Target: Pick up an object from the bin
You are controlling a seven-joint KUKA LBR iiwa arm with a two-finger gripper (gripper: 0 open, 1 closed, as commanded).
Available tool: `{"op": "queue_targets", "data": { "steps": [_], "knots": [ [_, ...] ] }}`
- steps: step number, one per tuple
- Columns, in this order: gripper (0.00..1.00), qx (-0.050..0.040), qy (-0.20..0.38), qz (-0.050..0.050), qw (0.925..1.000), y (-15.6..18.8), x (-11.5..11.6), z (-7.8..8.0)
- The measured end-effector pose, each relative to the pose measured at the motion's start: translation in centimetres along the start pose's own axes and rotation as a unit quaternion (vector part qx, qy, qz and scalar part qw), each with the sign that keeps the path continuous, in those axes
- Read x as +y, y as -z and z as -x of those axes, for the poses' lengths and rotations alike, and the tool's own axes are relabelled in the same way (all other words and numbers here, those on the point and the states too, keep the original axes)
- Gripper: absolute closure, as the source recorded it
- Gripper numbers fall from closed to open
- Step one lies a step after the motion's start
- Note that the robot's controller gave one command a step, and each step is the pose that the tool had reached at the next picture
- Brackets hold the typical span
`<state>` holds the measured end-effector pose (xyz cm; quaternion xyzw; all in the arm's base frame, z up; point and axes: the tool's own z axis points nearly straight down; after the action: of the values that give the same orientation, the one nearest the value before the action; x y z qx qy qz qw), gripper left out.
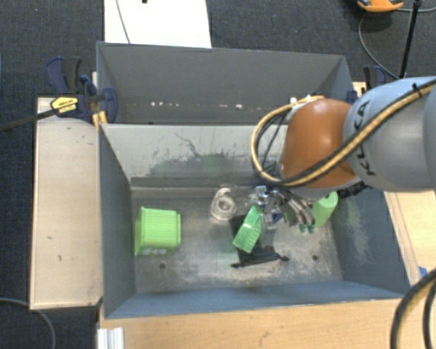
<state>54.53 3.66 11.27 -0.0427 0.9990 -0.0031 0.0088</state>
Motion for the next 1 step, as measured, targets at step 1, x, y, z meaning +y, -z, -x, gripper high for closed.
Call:
{"op": "queue_targets", "data": {
  "steps": [1],
  "knots": [
    [1.0,0.0,0.0,0.0,1.0,0.0,0.0,0.0]
  ]
}}
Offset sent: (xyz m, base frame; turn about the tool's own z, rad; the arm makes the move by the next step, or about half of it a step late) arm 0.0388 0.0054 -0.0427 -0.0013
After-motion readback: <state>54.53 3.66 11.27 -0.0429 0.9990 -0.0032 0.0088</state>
